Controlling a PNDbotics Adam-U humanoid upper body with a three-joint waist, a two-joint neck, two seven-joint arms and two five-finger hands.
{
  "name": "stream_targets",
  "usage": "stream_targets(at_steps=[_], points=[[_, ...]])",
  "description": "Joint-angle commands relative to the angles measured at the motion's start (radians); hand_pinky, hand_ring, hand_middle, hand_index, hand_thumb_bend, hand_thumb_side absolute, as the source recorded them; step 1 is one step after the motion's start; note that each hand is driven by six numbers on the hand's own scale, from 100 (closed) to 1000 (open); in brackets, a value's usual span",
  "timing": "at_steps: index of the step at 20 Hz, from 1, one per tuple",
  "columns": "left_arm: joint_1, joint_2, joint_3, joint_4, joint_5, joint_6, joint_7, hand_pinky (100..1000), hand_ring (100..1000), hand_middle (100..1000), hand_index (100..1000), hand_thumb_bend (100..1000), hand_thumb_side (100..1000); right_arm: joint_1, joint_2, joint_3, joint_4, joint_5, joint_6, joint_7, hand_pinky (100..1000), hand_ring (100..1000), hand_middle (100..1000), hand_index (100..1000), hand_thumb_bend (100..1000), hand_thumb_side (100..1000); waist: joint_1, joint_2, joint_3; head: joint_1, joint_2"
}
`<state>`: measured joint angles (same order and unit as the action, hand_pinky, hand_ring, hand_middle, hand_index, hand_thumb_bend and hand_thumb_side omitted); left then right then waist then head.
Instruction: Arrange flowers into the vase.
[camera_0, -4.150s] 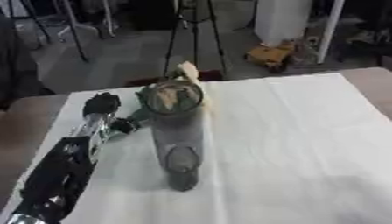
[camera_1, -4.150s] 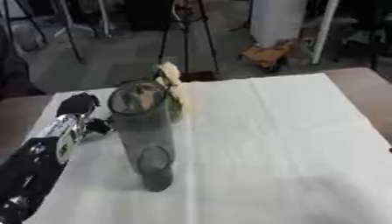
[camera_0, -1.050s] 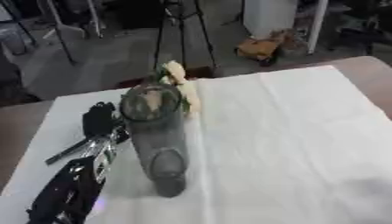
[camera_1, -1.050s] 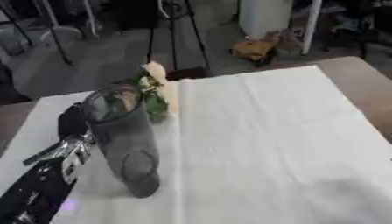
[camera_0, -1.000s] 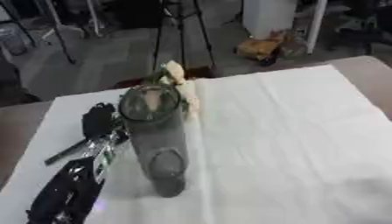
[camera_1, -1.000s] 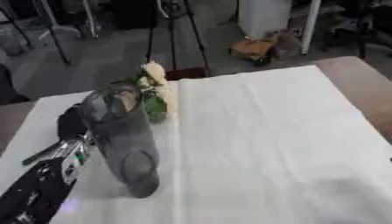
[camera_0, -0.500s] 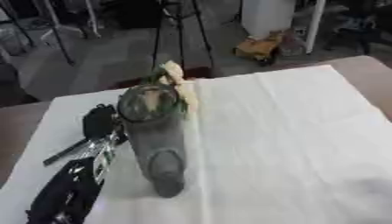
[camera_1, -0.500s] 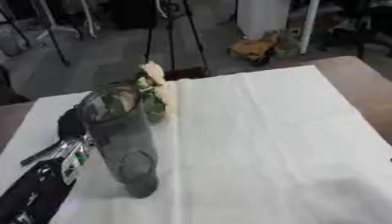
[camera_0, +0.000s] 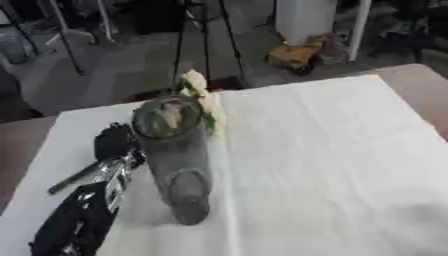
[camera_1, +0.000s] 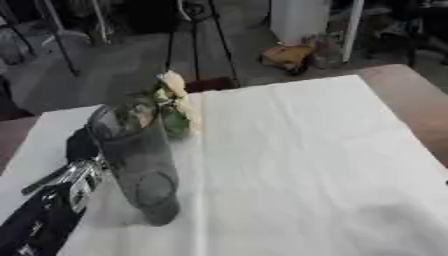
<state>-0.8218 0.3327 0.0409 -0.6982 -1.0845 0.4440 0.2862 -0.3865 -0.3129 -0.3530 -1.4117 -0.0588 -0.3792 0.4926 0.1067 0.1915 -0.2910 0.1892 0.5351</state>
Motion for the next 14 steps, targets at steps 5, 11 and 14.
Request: stream_targets(at_steps=[5, 11, 14], points=[[0.009, 0.009, -0.006, 0.021, -0.008, 0.001, -0.039, 271, 436, 355, 629, 389, 276, -0.013, -0.026, -0.008, -0.008, -0.011, -0.004, 0.006, 655, 961, 391, 705, 484, 562, 0.004, 0.005, 0.003, -0.004, -0.010], [0.010, 0.007, -0.005, 0.018, -0.016, 0.001, -0.050, 199, 351, 306, 588, 391, 307, -0.013, -0.026, -0.009, -0.008, -0.011, -0.004, 0.006, 655, 961, 391, 705, 484, 563, 0.003, 0.005, 0.003, -0.004, -0.010], [0.012, 0.005, -0.005, 0.017, -0.015, -0.002, -0.054, 100, 100, 100, 408, 501, 505, -0.014, -0.025, -0.009, -0.007, -0.011, -0.005, 0.005, 655, 961, 391, 705, 485, 564, 0.001, 0.005, 0.004, -0.005, -0.011]])
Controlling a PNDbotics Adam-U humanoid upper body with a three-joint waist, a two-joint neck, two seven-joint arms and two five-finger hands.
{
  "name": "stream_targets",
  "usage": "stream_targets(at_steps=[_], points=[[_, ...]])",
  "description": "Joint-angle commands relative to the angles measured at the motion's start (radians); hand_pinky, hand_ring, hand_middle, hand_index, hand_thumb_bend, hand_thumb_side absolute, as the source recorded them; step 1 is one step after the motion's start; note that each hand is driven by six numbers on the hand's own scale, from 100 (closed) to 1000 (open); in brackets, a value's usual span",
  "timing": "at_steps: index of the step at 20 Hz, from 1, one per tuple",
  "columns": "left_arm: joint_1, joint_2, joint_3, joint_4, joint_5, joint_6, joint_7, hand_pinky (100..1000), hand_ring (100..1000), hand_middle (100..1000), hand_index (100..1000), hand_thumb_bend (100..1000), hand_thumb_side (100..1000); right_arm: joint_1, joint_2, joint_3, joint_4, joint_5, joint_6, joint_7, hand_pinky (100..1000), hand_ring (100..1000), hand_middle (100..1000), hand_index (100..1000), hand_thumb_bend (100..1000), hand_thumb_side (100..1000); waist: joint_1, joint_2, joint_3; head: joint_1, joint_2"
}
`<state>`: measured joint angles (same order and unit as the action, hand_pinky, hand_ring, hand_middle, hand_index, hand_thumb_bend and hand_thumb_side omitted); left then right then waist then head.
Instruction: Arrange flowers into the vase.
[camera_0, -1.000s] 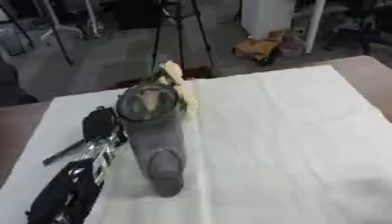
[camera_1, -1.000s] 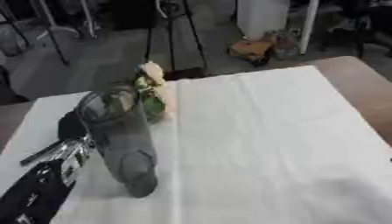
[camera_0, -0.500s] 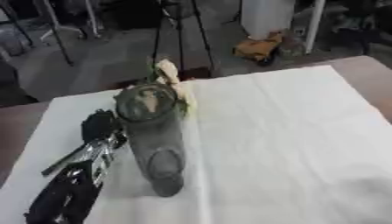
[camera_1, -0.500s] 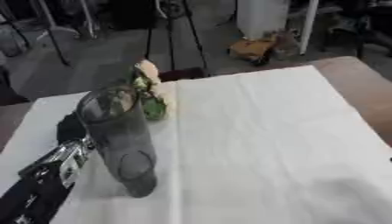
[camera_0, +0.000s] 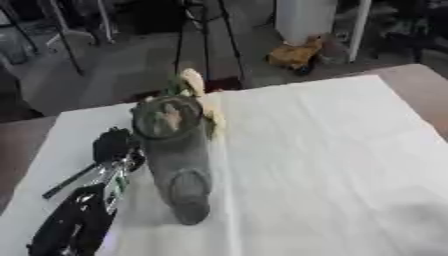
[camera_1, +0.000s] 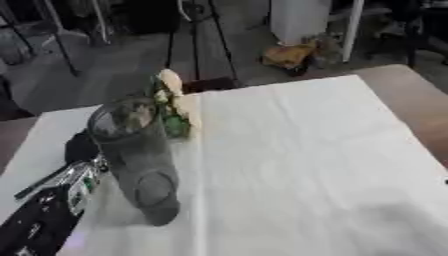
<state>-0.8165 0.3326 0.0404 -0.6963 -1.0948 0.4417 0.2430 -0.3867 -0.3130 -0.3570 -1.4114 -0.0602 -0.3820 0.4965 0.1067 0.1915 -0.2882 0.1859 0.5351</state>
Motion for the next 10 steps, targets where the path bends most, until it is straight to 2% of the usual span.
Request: stream_targets(at_steps=[1, 3, 4, 6, 10], points=[[0.007, 0.000, -0.005, 0.010, 0.002, -0.007, -0.008, 100, 100, 100, 400, 510, 527, -0.014, -0.024, -0.006, -0.007, -0.010, -0.003, 0.002, 655, 961, 391, 705, 485, 565, -0.002, 0.005, 0.005, -0.002, -0.012], [0.009, -0.003, -0.005, 0.006, 0.017, -0.020, 0.001, 100, 100, 100, 374, 519, 596, -0.015, -0.022, -0.007, -0.006, -0.010, -0.003, 0.002, 655, 961, 391, 705, 485, 565, -0.005, 0.004, 0.008, -0.002, -0.013], [0.009, -0.004, -0.004, 0.004, 0.023, -0.024, 0.009, 100, 100, 100, 370, 523, 603, -0.015, -0.021, -0.007, -0.005, -0.010, -0.003, 0.002, 655, 961, 391, 705, 485, 565, -0.006, 0.004, 0.009, -0.002, -0.013], [0.009, -0.006, -0.003, 0.001, 0.037, -0.029, 0.028, 100, 100, 100, 309, 567, 720, -0.016, -0.020, -0.007, -0.005, -0.010, -0.004, 0.002, 656, 961, 391, 705, 484, 566, -0.007, 0.004, 0.010, -0.002, -0.014], [0.009, -0.009, -0.005, 0.004, 0.071, -0.037, 0.066, 100, 100, 100, 309, 567, 720, -0.016, -0.019, -0.008, -0.006, -0.011, -0.004, 0.002, 656, 961, 391, 705, 484, 566, -0.009, 0.004, 0.011, -0.002, -0.015]])
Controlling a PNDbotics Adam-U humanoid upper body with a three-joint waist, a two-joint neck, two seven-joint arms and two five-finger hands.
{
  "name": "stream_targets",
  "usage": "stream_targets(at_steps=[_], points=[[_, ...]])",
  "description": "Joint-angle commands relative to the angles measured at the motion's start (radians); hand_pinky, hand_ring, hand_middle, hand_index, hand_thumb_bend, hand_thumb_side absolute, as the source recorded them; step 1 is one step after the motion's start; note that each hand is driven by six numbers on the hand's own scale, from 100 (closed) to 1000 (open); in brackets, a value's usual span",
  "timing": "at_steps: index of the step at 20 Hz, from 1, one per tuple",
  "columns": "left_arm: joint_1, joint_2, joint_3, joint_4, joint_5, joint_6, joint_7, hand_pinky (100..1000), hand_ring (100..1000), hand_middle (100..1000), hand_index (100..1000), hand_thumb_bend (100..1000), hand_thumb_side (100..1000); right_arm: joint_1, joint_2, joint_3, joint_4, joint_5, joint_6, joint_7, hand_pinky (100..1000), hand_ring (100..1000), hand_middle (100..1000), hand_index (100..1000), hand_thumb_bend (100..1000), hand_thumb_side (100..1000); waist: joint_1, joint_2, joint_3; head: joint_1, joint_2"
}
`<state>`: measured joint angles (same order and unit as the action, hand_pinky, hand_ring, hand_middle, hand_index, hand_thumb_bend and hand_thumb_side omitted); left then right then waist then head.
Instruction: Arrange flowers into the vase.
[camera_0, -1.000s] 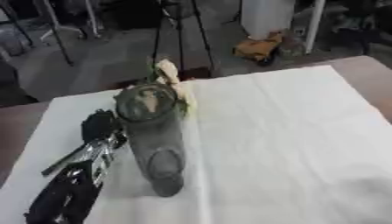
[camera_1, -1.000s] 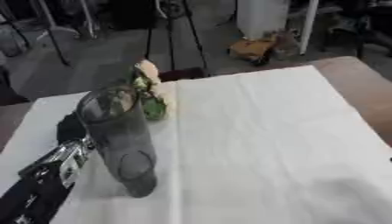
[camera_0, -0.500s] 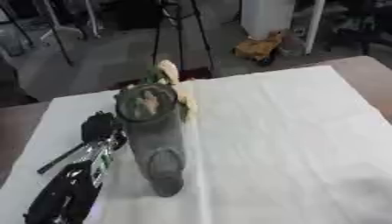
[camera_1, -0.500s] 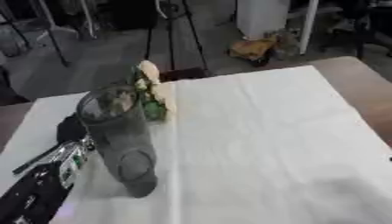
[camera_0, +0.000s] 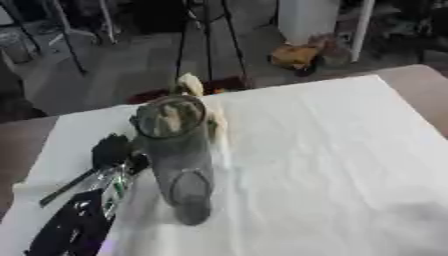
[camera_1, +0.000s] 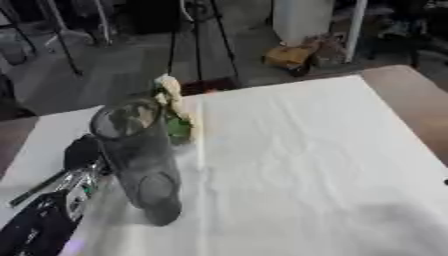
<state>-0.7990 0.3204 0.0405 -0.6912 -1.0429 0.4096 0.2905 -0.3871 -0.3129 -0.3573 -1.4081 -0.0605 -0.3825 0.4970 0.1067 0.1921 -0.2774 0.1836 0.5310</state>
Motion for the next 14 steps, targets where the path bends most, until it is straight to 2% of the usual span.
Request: stream_targets(at_steps=[1, 5, 6, 7, 11, 12, 13, 14], points=[[-0.009, 0.003, -0.006, 0.001, 0.024, -0.006, 0.023, 100, 100, 100, 309, 567, 720, -0.016, -0.019, -0.007, -0.009, -0.010, -0.003, 0.002, 656, 961, 391, 705, 484, 566, -0.009, 0.003, 0.000, 0.001, -0.011], [-0.009, 0.004, -0.009, 0.007, 0.033, -0.009, 0.032, 100, 100, 100, 309, 567, 720, -0.016, -0.019, -0.007, -0.009, -0.010, -0.003, 0.002, 656, 961, 391, 705, 484, 566, -0.009, 0.003, 0.000, 0.001, -0.011], [-0.009, 0.004, -0.009, 0.005, 0.035, -0.010, 0.035, 100, 100, 100, 288, 570, 754, -0.016, -0.019, -0.007, -0.009, -0.011, -0.003, 0.002, 656, 961, 391, 705, 485, 566, -0.009, 0.003, 0.000, 0.001, -0.011], [-0.016, 0.003, -0.012, -0.007, 0.033, -0.017, 0.045, 100, 100, 100, 150, 818, 740, -0.016, -0.017, -0.007, -0.009, -0.011, -0.003, 0.002, 656, 961, 391, 706, 477, 561, -0.011, 0.002, 0.002, 0.002, -0.013], [-0.015, 0.008, -0.016, -0.028, 0.014, -0.047, 0.090, 100, 100, 100, 112, 817, 731, -0.017, -0.014, -0.008, -0.010, -0.012, -0.003, 0.001, 656, 962, 391, 706, 477, 563, -0.015, 0.001, 0.004, 0.001, -0.016], [-0.017, 0.012, -0.017, -0.031, 0.005, -0.051, 0.095, 100, 100, 100, 100, 741, 648, -0.017, -0.014, -0.009, -0.010, -0.012, -0.003, 0.001, 656, 962, 391, 706, 477, 564, -0.016, 0.000, 0.004, 0.001, -0.016], [-0.019, 0.017, -0.017, -0.038, -0.005, -0.053, 0.098, 100, 100, 100, 100, 741, 648, -0.016, -0.014, -0.009, -0.009, -0.011, -0.003, 0.000, 656, 962, 391, 706, 477, 564, -0.016, 0.000, 0.004, 0.002, -0.016], [-0.022, 0.022, -0.016, -0.046, -0.013, -0.054, 0.100, 100, 100, 100, 100, 688, 591, -0.016, -0.014, -0.010, -0.009, -0.011, -0.003, -0.001, 656, 962, 392, 706, 476, 564, -0.017, -0.002, 0.004, 0.002, -0.016]])
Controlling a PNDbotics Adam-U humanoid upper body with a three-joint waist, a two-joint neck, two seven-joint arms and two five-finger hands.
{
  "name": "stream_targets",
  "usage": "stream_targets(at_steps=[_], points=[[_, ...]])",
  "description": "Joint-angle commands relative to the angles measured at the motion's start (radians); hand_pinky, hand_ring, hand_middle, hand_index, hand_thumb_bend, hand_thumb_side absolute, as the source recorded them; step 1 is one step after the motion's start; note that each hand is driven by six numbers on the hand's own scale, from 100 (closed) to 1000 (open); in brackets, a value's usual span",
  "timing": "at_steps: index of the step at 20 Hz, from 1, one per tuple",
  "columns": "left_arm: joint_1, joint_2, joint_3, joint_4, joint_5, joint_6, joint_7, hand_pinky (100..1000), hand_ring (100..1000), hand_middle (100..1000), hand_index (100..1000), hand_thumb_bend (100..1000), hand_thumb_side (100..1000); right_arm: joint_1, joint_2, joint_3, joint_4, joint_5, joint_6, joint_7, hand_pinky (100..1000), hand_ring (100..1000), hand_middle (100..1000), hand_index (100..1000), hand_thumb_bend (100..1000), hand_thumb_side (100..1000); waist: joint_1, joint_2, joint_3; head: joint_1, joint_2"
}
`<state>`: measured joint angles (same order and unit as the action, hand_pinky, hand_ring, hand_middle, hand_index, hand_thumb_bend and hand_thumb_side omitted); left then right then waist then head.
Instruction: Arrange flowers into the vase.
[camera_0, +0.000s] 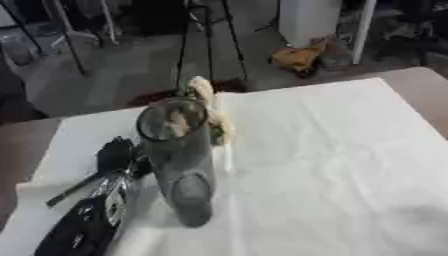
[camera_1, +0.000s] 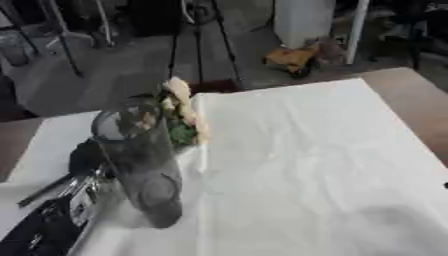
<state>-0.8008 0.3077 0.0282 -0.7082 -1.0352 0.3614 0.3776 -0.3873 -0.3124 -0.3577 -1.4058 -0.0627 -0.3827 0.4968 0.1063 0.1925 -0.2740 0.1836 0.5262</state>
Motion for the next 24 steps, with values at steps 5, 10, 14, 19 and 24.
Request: stream_targets(at_steps=[5, 10, 14, 19, 24], points=[[-0.032, 0.064, 0.008, -0.101, -0.037, 0.004, 0.023, 100, 100, 100, 100, 623, 484, -0.013, -0.010, -0.011, -0.016, -0.009, 0.001, -0.003, 657, 961, 392, 706, 474, 566, -0.019, -0.009, 0.004, 0.000, -0.013], [-0.030, 0.080, 0.012, -0.194, -0.003, 0.001, 0.054, 100, 100, 100, 101, 581, 421, -0.011, -0.003, -0.013, -0.022, -0.009, 0.006, -0.006, 657, 961, 393, 706, 472, 570, -0.024, -0.017, 0.008, -0.003, -0.017], [-0.031, 0.097, 0.009, -0.276, 0.023, -0.009, 0.066, 100, 100, 100, 101, 558, 395, -0.009, 0.000, -0.015, -0.027, -0.009, 0.010, -0.009, 657, 960, 393, 706, 471, 572, -0.028, -0.023, 0.009, -0.005, -0.020], [-0.045, 0.116, 0.022, -0.370, 0.062, 0.000, 0.079, 100, 100, 100, 103, 546, 386, -0.008, 0.006, -0.016, -0.032, -0.008, 0.014, -0.012, 657, 960, 394, 706, 469, 575, -0.032, -0.029, 0.011, -0.004, -0.025], [-0.065, 0.114, 0.056, -0.435, 0.123, 0.026, 0.123, 100, 100, 100, 124, 491, 421, -0.005, 0.010, -0.018, -0.036, -0.007, 0.019, -0.015, 657, 960, 394, 706, 467, 573, -0.033, -0.036, 0.014, -0.004, -0.031]])
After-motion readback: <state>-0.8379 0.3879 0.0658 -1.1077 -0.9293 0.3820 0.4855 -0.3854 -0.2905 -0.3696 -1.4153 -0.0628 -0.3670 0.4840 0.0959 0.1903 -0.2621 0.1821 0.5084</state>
